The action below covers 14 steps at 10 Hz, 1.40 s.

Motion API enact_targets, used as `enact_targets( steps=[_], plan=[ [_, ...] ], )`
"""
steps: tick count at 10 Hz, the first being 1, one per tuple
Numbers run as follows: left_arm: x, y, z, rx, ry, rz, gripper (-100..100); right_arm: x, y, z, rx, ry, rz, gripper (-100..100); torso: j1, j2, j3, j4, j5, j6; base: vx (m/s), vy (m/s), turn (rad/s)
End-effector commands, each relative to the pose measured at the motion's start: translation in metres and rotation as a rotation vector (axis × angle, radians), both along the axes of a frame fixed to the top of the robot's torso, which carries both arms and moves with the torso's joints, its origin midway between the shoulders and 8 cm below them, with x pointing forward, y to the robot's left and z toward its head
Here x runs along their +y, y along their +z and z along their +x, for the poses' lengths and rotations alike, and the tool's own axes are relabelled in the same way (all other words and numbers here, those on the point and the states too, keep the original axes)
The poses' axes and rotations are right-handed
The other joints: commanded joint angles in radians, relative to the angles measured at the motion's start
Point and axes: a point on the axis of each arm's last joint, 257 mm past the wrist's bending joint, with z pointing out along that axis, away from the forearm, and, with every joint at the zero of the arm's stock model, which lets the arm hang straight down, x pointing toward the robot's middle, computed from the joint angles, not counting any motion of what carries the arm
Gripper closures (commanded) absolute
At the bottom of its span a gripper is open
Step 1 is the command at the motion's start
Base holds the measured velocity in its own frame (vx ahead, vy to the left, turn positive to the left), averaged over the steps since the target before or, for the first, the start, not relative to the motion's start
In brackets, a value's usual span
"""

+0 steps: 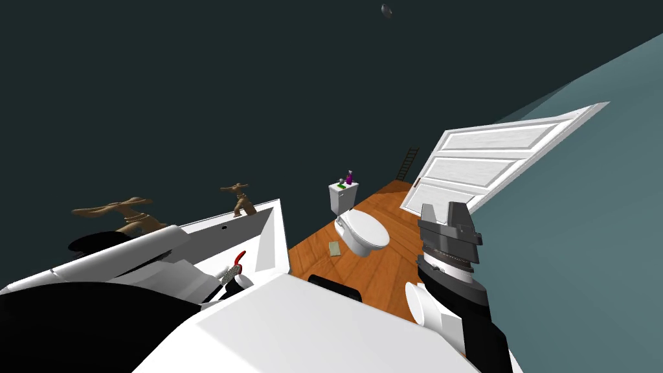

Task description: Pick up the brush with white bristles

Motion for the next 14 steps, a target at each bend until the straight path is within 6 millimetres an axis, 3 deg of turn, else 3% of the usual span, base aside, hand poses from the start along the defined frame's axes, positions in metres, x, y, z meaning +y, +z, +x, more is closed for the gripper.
enact_targets(
  steps=[1,7,8,9,10,11,14],
  plan=[
    [-0.006,-0.019,-0.017,-0.041,0.067,-0.069,-100,0.0,0.0,0.0,0.0,0.0,0.0,0,0.0,0.0,0.0,0.0,0.0,0.0,0.039,0.018,-0.181],
    [-0.035,-0.071,-0.056,-0.129,0.217,-0.26,-100,0.0,0.0,0.0,0.0,0.0,0.0,0,0.0,0.0,0.0,0.0,0.0,0.001,0.041,0.023,-0.115],
    [-0.048,-0.09,-0.065,-0.165,0.27,-0.323,-100,0.0,0.0,0.0,0.0,0.0,0.0,0,0.0,0.0,0.0,0.0,0.0,0.0,0.048,0.033,-0.141],
    [-0.052,-0.094,-0.069,-0.17,0.283,-0.343,-100,0.0,0.0,0.0,0.0,0.0,0.0,0,0.001,-0.001,-0.001,0.0,0.0,0.001,0.048,0.037,-0.084],
    [-0.066,-0.113,-0.076,-0.205,0.334,-0.407,-100,0.0,0.0,0.0,0.0,0.0,0.0,0,0.001,-0.001,-0.001,0.0,0.0,0.0,0.055,0.036,-0.13],
    [-0.07,-0.117,-0.08,-0.211,0.348,-0.424,-100,0.0,0.0,0.0,0.0,0.0,0.0,0,0.001,-0.002,-0.001,0.0,0.0,0.001,0.045,0.036,-0.091],
    [-0.105,-0.155,-0.092,-0.278,0.455,-0.565,-100,0.0,0.0,0.0,0.0,0.0,0.0,0,0.002,-0.001,-0.001,0.0,0.0,0.0,0.047,0.047,-0.101]
  ],
)
